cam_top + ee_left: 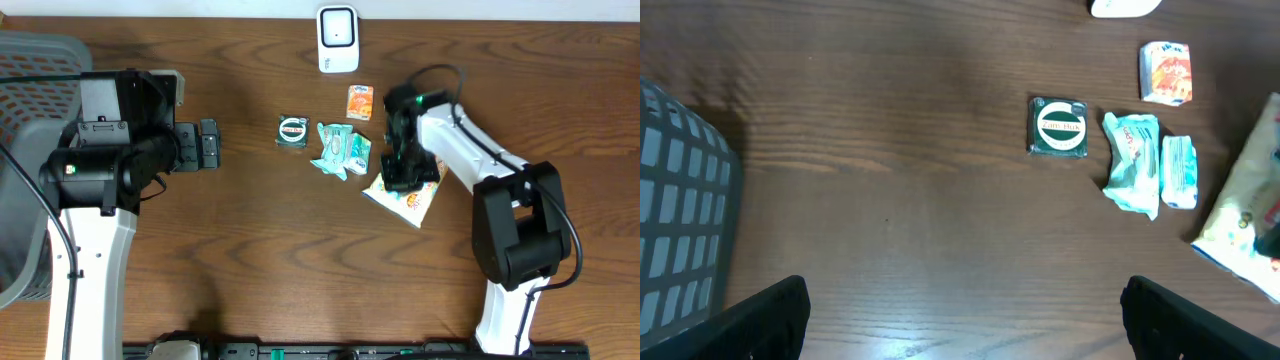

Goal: Scan the item barcode

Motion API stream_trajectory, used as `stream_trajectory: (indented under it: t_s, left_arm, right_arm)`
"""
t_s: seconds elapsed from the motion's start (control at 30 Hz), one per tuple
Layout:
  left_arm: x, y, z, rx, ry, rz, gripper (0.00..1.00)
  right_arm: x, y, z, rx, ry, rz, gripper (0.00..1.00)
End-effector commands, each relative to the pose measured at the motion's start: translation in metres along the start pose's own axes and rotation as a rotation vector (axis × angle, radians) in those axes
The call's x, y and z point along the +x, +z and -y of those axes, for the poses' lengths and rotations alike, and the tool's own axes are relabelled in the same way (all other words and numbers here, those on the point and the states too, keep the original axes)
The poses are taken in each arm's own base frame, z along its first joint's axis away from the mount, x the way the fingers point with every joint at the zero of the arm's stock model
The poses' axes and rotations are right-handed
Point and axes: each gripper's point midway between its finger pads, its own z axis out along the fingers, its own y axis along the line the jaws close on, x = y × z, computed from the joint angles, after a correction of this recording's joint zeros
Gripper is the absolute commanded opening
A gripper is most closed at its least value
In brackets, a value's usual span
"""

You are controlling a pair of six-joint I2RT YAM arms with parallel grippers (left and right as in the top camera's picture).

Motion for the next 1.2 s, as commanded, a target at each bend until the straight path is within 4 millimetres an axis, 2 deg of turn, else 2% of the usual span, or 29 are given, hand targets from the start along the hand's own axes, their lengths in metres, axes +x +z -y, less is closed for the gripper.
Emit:
stream_trajectory:
  t_s: [0.0, 0.1, 0.27, 0.3, 0.33, 0.37, 0.4, 0.43, 0.47, 0.5, 0.6, 0.8, 0.97, 1.17]
  left_arm:
    - [-0.002, -0.001, -0.003, -0.009, 0.009, 0.003, 0.98]
    - [-0.002, -0.001, -0.003, -0.009, 0.009, 0.003, 0.98]
    - [-0.002, -0.001, -0.003, -0.009, 0.009, 0.003, 0.98]
    - [-0.002, -0.001, -0.003, -0.009, 0.009, 0.003, 0.98]
    - [-0.002, -0.001, -0.003, -0.009, 0.009, 0.003, 0.98]
    - [-0.002, -0.001, -0.003, -0.009, 0.009, 0.003, 0.98]
    - [-0.002, -0.001, -0.003, -0.009, 0.009, 0.003, 0.98]
    - [-0.002, -0.001, -0.003, -0.009, 0.009, 0.003, 0.98]
    - [-0.002, -0.001, -0.003, -0.009, 0.009, 0.003, 0.98]
    - [-0.002, -0.001, -0.003, -0.009, 0.009, 0.003, 0.98]
    - [-0.002, -0.001, -0.003, -0.009, 0.009, 0.003, 0.98]
    - [-0.002, -0.001, -0.003, -0.009, 0.009, 0.003, 0.98]
    - [-0.002, -0.001, -0.003, -0.009, 0.009, 0.003, 0.98]
    - [-0.002, -0.001, -0.003, -0.009, 0.009, 0.003, 0.98]
  right_arm:
    - [-0.003, 0.002, 0.023, 0.104, 0.097, 0.024, 0.01]
    - [-0.008, -0.011, 0.033, 0.111, 0.119, 0.035, 0.01]
    - [-0.022, -0.056, 0.054, 0.096, 0.175, 0.065, 0.01]
    - [-0.026, -0.064, 0.059, 0.090, 0.191, 0.079, 0.04]
    - [-0.031, -0.072, 0.066, 0.084, 0.202, 0.094, 0.09]
    - [-0.034, -0.079, 0.073, 0.077, 0.210, 0.107, 0.19]
    - [-0.037, -0.082, 0.078, 0.062, 0.221, 0.116, 0.35]
    - [-0.040, -0.084, 0.083, 0.041, 0.230, 0.121, 0.56]
    - [-0.041, -0.085, 0.087, 0.006, 0.235, 0.120, 0.70]
    - [-0.042, -0.085, 0.090, -0.028, 0.232, 0.118, 0.78]
    - [-0.043, -0.079, 0.096, -0.133, 0.209, 0.108, 0.81]
    - [-0.045, -0.055, 0.100, -0.378, 0.254, 0.108, 0.99]
    - [-0.047, -0.044, 0.078, -0.695, 0.217, 0.157, 0.99]
    - [-0.039, -0.023, 0.072, -0.757, 0.227, 0.156, 0.99]
